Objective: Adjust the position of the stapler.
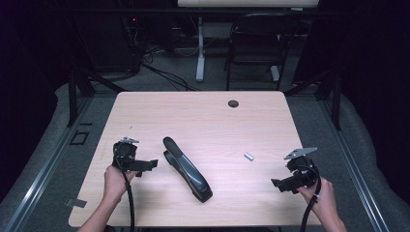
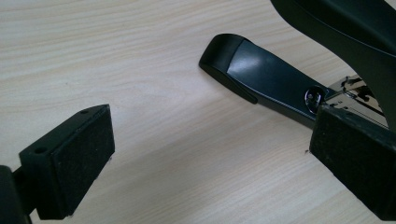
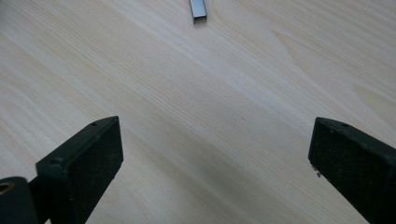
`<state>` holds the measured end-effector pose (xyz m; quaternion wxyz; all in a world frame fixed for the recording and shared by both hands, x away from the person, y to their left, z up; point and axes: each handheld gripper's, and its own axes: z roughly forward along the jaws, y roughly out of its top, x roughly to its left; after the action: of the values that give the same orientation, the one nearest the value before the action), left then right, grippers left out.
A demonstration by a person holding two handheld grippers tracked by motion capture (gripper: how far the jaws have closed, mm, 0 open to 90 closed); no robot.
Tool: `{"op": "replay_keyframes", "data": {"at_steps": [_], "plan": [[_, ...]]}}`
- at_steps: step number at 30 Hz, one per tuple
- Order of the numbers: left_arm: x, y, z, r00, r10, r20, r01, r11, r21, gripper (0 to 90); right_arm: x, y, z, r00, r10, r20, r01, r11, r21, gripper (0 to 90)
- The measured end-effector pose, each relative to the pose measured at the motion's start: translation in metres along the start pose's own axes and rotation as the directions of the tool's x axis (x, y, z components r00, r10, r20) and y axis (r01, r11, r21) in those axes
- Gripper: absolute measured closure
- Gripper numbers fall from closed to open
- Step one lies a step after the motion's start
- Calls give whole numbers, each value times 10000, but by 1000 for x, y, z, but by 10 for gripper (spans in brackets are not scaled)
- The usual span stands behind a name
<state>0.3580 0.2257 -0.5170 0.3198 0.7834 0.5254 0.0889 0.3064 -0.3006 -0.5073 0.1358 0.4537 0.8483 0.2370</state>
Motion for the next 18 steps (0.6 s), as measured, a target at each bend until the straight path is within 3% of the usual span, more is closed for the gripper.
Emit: {"op": "replay_keyframes", "data": {"at_steps": [4, 11, 15, 18], "plan": [[-3, 0, -2, 9997, 218, -63, -219, 9997, -75, 3, 1, 2, 2, 10000, -41, 37, 40, 9996, 272, 64], [-4, 0, -2, 9995, 296, -118, -298, 9995, -113, 54, 7, 6, 5, 9996, -293, 39, 292, 9993, 221, 87], [-7, 2, -1, 9983, 572, 104, -571, 9983, -77, 215, 10, 6, 3, 9995, -323, 64, 322, 9994, 89, 160], [-11, 2, 0, 9973, 723, 158, -722, 9974, -92, 261, 11, 7, 2, 9998, -199, -52, 199, 9998, 20, 177]]}}
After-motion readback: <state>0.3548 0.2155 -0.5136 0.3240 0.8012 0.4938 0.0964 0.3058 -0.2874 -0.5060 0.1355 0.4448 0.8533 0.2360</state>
